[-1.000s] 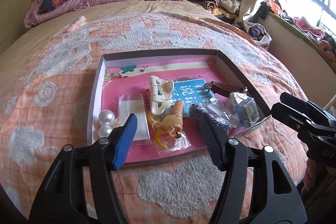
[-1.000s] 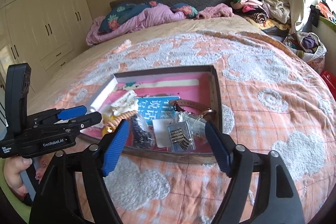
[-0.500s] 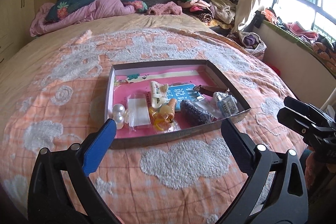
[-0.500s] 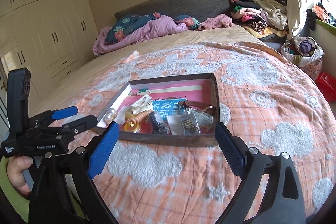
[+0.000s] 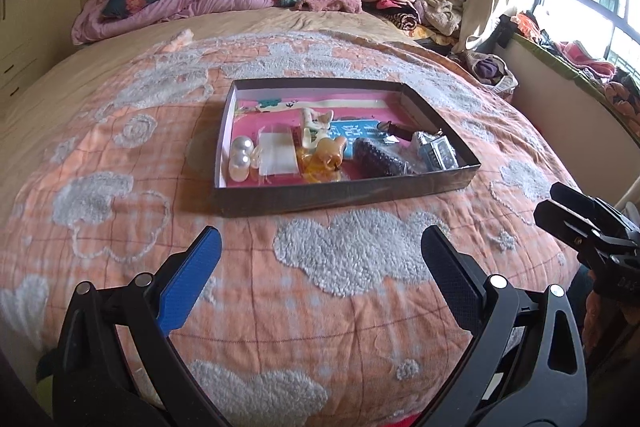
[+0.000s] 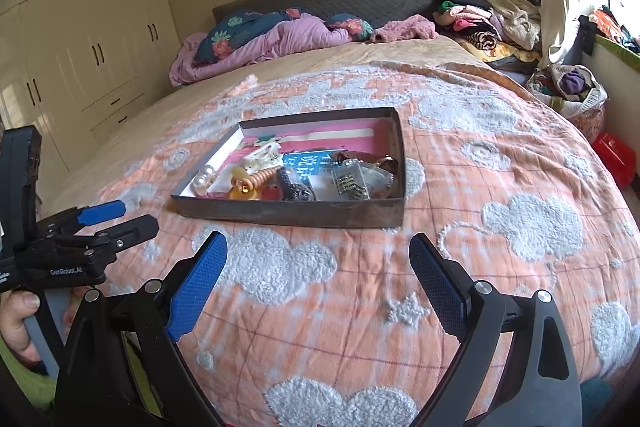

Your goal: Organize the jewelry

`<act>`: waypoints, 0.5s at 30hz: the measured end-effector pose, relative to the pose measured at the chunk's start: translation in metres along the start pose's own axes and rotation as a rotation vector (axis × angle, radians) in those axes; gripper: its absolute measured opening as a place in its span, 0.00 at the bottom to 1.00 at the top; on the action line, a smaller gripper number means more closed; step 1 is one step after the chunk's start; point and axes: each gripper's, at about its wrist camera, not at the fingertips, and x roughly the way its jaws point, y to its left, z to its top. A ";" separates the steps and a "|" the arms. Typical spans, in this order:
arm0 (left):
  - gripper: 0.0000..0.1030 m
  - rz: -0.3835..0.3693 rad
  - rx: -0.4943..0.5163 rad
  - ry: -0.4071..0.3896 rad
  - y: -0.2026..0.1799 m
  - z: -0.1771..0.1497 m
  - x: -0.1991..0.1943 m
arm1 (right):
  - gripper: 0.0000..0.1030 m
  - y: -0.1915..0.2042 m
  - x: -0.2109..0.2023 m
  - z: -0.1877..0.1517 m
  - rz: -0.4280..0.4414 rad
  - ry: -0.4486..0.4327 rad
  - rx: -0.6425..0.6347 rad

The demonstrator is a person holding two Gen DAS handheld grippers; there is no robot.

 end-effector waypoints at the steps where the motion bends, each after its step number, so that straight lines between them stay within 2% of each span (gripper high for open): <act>1: 0.91 -0.001 -0.005 0.003 0.001 -0.001 0.000 | 0.89 -0.001 0.000 -0.001 0.007 0.004 0.009; 15: 0.91 -0.007 -0.029 0.011 0.003 -0.004 -0.003 | 0.89 0.007 -0.003 -0.003 0.023 0.014 -0.006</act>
